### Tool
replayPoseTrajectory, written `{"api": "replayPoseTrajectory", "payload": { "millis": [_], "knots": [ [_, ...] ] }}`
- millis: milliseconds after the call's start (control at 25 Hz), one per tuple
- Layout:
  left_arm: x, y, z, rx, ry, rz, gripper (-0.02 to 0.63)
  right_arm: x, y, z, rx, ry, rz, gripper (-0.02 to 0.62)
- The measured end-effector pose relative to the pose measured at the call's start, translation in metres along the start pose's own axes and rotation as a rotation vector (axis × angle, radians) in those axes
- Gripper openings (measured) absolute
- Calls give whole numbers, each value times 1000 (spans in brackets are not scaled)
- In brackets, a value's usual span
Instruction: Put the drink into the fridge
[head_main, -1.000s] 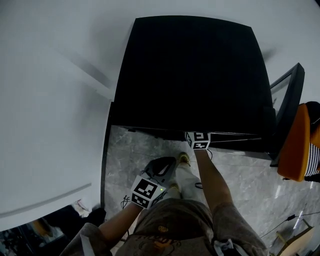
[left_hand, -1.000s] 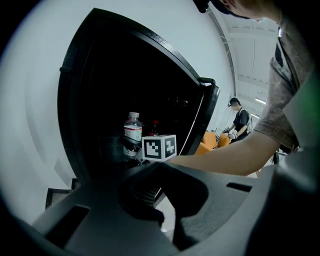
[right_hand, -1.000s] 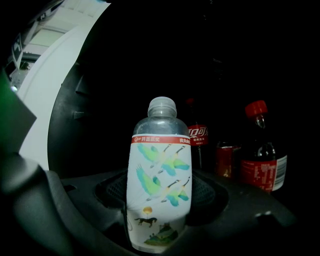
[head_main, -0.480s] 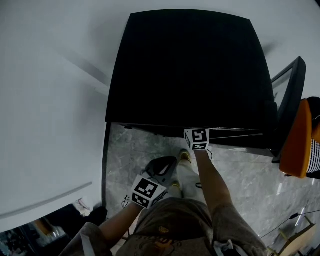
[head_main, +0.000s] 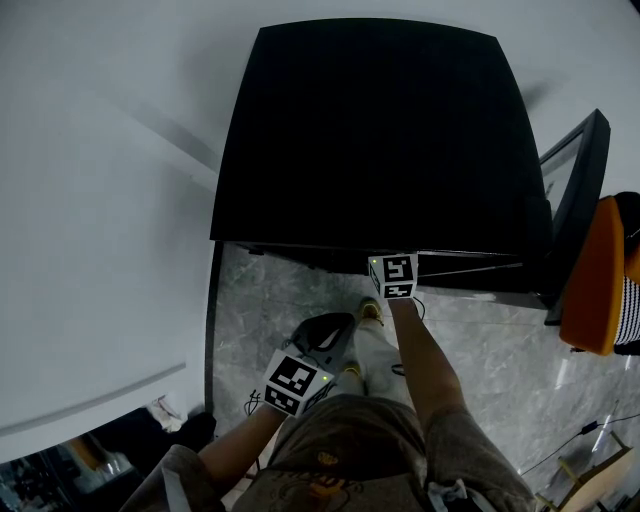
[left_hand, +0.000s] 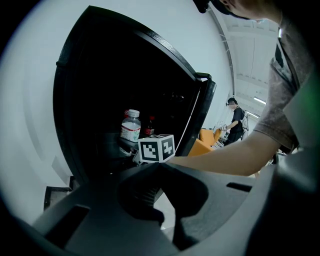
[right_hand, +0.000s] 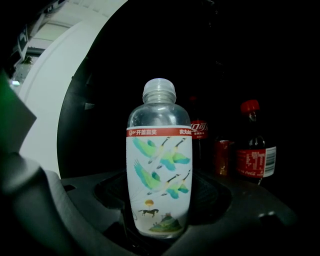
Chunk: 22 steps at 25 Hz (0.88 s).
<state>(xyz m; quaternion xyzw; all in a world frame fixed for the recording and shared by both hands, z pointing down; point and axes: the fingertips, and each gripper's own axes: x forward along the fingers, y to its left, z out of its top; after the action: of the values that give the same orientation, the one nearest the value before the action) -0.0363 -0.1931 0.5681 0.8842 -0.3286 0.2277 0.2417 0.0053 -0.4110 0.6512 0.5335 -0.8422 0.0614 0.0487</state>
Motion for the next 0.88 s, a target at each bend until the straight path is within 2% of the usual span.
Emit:
{"api": "replayPoseTrajectory", "payload": {
  "millis": [400,880],
  "knots": [
    [2,-13,0,-2,-4,-28,2,-4,0,5,25,-1,13,347],
    [-13,-25,12,10,-29,-17,2,-29,2,1,13,64,1,348]
  ]
}}
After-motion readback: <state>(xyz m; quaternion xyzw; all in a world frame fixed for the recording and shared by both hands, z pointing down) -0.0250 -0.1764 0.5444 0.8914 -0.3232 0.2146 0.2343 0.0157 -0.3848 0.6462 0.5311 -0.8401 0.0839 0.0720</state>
